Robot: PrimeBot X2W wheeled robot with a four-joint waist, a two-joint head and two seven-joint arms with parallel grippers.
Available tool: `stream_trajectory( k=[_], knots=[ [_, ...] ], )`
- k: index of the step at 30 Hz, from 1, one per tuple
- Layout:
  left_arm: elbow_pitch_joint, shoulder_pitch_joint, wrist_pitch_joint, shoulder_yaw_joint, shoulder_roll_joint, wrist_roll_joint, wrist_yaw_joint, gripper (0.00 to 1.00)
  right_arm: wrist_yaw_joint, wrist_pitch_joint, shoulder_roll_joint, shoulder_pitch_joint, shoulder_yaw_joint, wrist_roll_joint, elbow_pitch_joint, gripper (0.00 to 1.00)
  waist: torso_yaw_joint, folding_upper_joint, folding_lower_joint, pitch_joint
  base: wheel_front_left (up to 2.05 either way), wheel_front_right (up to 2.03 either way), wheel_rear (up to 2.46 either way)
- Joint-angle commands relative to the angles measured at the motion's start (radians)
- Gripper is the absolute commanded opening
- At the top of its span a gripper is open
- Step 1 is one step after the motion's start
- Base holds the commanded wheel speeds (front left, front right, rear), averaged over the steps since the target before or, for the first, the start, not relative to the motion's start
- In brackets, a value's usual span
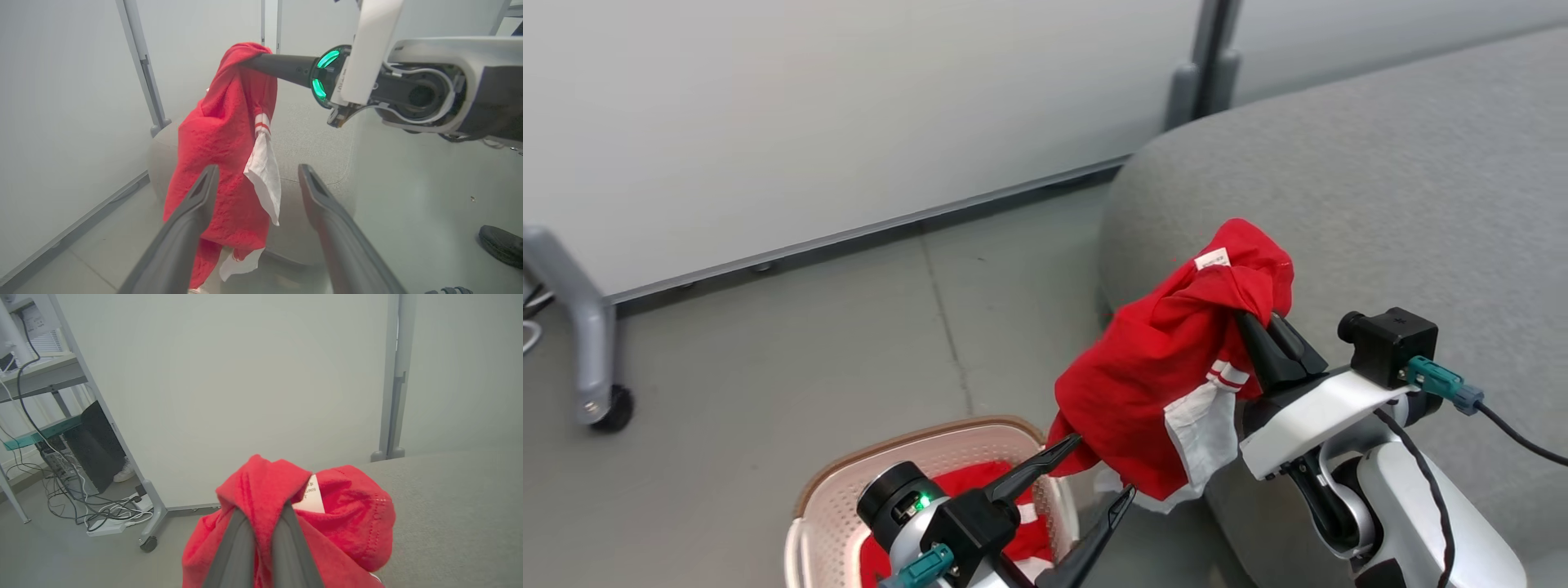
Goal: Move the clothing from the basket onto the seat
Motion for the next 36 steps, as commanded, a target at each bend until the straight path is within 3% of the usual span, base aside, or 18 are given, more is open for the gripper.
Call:
stream_trajectory(
  k=[1,16,24,36],
  knots=[
    [-0.006,-0.003,0.002,-0.003,0.005,0.001,-0.003,1.0,0.002,0.0,-0.003,0.01,-0.014,-0.008,-0.008,0.0,-0.087,0.0,0.0,0.02,0.0,0.0,0.0],
    [-0.037,-0.037,0.03,-0.011,0.029,0.003,0.004,1.0,0.002,-0.024,0.008,0.015,-0.105,-0.01,-0.009,0.0,-0.273,0.0,0.0,0.09,0.0,0.0,0.0],
    [-0.057,-0.084,0.033,-0.01,0.035,0.016,0.001,1.0,0.002,-0.067,0.011,-0.082,-0.184,0.015,0.019,0.0,-0.279,0.0,0.0,0.137,0.0,0.0,0.0],
    [-0.111,-0.221,0.063,0.013,0.067,0.056,-0.01,1.0,0.002,-0.111,-0.092,-0.449,-0.356,0.064,0.17,0.0,-0.202,0.0,0.0,0.281,0.0,0.0,0.0]
  ],
)
